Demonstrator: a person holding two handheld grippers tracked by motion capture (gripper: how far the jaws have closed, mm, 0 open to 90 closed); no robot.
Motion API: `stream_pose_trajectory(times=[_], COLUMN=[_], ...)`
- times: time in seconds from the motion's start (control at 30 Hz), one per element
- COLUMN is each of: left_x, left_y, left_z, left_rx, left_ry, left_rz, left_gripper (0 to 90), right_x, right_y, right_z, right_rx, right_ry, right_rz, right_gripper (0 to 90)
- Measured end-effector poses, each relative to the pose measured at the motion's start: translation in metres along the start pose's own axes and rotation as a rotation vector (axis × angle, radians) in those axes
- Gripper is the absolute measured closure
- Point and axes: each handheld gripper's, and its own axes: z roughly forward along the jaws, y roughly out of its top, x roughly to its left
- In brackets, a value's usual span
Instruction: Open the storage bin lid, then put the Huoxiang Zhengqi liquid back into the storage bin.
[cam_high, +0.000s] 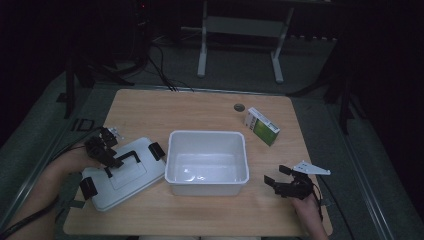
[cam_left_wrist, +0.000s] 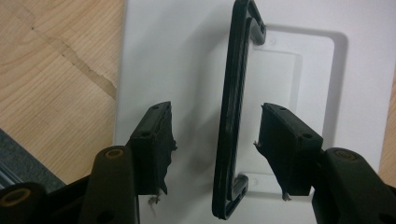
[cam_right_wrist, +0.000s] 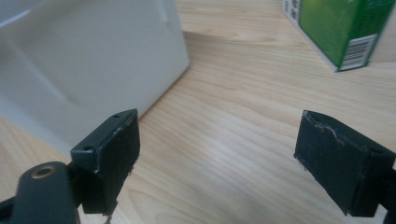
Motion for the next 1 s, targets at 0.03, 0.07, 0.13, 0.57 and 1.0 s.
stream_pose_trajectory(times=[0.03, 0.07, 0.13, 0.57, 1.0], left_x=[0.0, -0.001, -0.001, -0.002, -0.003], left_y=[0.001, 0.001, 0.002, 0.001, 0.002], left_z=[-0.001, -0.002, -0.004, -0.002, -0.004], left_rx=[-0.005, -0.014, -0.027, 0.0, 0.001], left_ry=[0.004, 0.002, 0.002, -0.007, -0.022], left_rz=[-0.005, -0.015, -0.02, -0.011, 0.007], left_gripper=[40.4, 38.7, 38.5, 36.7, 36.7], right_x=[-0.002, -0.005, -0.01, -0.051, -0.082], right_y=[0.003, 0.007, 0.017, 0.097, 0.128], right_z=[-0.001, -0.002, -0.002, 0.013, 0.061], right_rx=[0.003, 0.01, 0.025, 0.036, 0.124], right_ry=[0.014, 0.022, 0.004, -0.105, -0.138], right_rz=[-0.005, 0.0, -0.01, -0.098, -0.104], right_gripper=[11.7, 11.7, 13.6, 29.5, 32.1])
